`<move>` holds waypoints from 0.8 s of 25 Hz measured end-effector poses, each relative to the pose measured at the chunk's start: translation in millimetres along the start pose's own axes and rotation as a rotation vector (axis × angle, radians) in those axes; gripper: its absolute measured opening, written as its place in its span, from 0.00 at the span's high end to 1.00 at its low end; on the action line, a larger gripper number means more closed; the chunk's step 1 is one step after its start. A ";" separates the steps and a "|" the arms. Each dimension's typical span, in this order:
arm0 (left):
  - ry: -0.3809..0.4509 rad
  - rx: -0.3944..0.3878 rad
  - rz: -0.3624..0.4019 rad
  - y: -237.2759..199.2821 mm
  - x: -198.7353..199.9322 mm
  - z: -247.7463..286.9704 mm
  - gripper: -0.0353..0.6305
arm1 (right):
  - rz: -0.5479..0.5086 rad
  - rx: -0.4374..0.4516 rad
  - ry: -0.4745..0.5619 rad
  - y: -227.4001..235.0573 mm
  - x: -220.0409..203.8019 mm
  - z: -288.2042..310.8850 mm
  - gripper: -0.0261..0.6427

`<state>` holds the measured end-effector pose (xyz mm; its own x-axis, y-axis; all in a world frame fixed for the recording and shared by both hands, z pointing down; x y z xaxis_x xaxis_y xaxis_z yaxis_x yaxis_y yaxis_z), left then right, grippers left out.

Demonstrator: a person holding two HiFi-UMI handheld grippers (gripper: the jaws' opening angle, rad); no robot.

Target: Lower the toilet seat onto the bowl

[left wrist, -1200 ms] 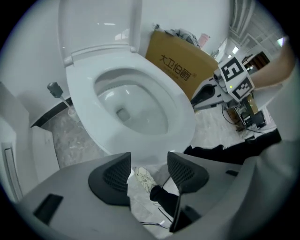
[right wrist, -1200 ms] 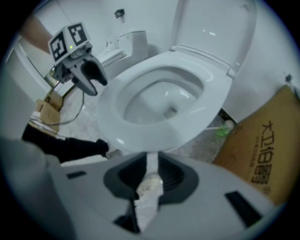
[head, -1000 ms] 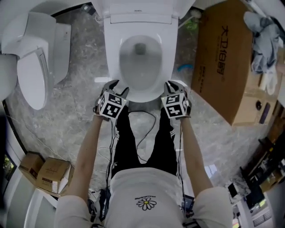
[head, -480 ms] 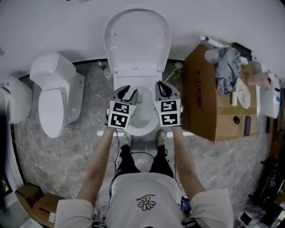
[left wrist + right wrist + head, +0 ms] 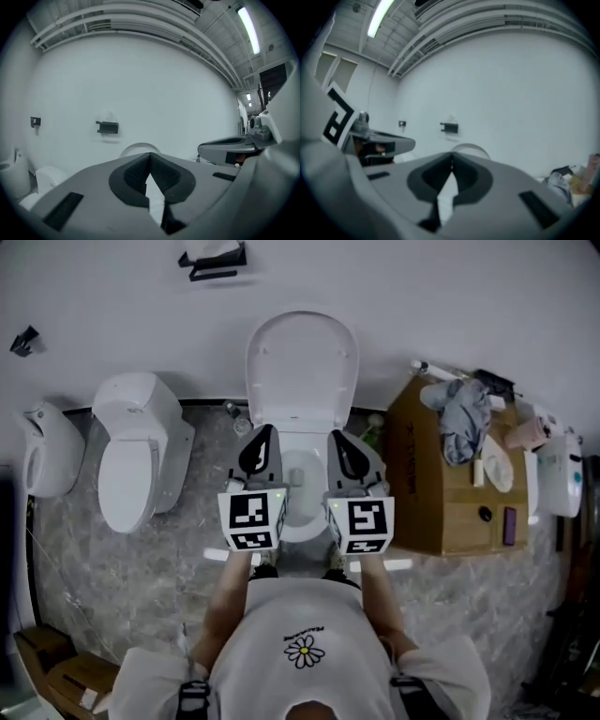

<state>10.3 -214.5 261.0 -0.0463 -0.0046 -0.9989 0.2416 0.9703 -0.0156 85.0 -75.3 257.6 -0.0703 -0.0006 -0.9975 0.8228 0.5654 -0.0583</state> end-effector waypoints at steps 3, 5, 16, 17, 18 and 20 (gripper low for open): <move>0.077 0.025 0.015 2.8 28.4 -21.6 0.91 | -0.025 0.005 0.068 -9.2 20.3 -17.3 0.92; 0.105 0.031 0.048 3.2 38.2 -31.3 0.91 | -0.040 0.007 0.094 -15.0 25.0 -22.6 0.92; 0.142 0.050 0.046 -4.3 42.2 -47.0 0.91 | -0.072 0.031 0.081 -25.4 26.3 -27.6 0.92; 0.145 0.050 0.048 -3.6 42.7 -47.7 0.91 | -0.074 0.032 0.079 -25.3 26.3 -28.4 0.92; 0.147 0.050 0.051 -3.1 43.3 -47.9 0.91 | -0.077 0.035 0.081 -25.1 26.4 -28.7 0.92; 0.150 0.049 0.061 -1.7 44.8 -48.5 0.91 | -0.086 0.040 0.085 -25.0 27.5 -29.3 0.92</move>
<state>-39.2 -204.6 218.4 -0.1732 0.0939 -0.9804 0.2953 0.9546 0.0392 46.0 -65.2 232.8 -0.1874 0.0232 -0.9820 0.8336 0.5326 -0.1465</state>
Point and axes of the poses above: the fingertips, and each gripper's own axes: z forward along the fingers, y to its right, x out of its top, the point moved 7 cm from there along -z, backward along the fingers, and after that the axes turned 10 degrees about y, right-handed, at the moved point
